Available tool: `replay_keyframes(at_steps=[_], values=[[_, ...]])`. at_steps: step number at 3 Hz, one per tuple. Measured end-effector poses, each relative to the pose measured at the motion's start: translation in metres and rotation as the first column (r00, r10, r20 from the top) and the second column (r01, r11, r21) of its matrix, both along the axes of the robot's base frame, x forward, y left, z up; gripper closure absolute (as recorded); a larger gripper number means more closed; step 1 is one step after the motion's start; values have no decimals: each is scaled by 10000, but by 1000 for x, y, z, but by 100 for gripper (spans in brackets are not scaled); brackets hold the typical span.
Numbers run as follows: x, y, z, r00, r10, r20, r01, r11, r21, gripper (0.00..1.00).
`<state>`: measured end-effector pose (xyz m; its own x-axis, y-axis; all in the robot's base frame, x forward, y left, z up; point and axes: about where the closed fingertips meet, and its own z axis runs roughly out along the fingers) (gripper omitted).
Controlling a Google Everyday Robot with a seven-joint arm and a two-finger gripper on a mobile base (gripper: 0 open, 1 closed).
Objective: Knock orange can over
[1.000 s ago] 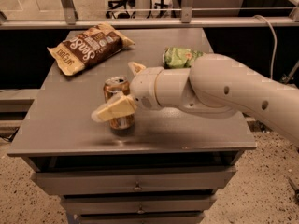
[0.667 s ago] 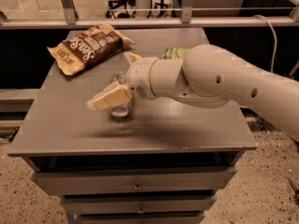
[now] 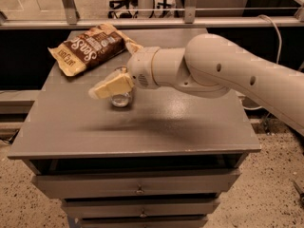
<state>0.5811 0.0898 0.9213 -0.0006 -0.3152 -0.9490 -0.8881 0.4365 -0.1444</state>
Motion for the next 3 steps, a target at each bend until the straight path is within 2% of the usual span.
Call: replay_keyframes(at_steps=[2,3], values=[[-24,-67,-12,9992,16,-407,-38,9986,-532,0],[-56,-132,-8,9982,-323,-500,274,9950,-965,0]])
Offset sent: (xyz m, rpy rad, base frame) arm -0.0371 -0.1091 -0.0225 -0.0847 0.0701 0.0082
